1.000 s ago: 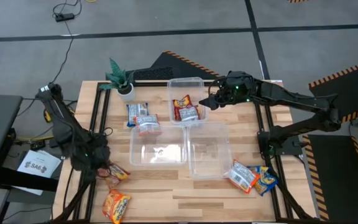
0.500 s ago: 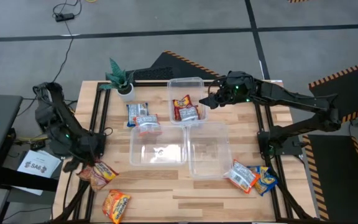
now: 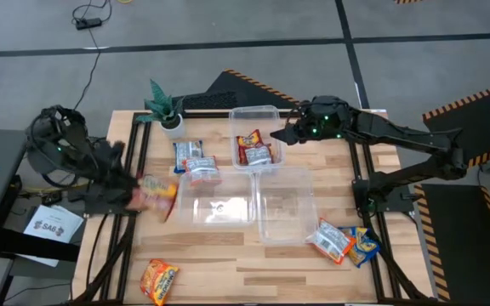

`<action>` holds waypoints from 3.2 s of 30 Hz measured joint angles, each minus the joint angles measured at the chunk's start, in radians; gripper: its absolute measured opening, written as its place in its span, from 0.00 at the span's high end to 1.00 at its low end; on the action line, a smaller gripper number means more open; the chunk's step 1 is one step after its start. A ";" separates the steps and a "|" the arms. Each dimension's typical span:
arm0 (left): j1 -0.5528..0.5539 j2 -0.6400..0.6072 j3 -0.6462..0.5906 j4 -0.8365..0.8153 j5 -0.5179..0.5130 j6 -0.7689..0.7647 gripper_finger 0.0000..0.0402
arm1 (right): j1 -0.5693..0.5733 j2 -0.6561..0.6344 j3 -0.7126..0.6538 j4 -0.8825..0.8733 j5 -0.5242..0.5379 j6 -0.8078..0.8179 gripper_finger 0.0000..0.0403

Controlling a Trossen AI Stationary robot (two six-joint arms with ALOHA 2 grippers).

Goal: Sort Maruchan noodles
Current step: Put the red noodle pack into the top transparent bin, then put the top left blue noodle pack into the bottom left transparent bin

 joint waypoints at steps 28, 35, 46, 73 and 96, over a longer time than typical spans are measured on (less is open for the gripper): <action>0.637 0.256 -0.052 0.513 0.291 0.339 1.00 | -0.094 0.000 0.000 0.309 -0.160 -0.008 0.37; 1.046 0.431 -0.052 0.736 0.722 0.490 1.00 | -0.101 -0.020 0.000 0.325 -0.193 -0.029 0.37; 1.357 0.764 -0.052 1.003 0.957 0.562 1.00 | -0.159 -0.145 0.000 0.423 -0.198 -0.112 0.37; 1.379 0.972 -0.052 1.127 0.902 0.481 0.55 | -0.203 -0.183 0.000 0.412 -0.193 -0.166 0.37; 1.460 0.446 -0.051 0.515 0.860 0.597 0.42 | -0.203 -0.183 0.000 0.378 -0.193 -0.159 0.37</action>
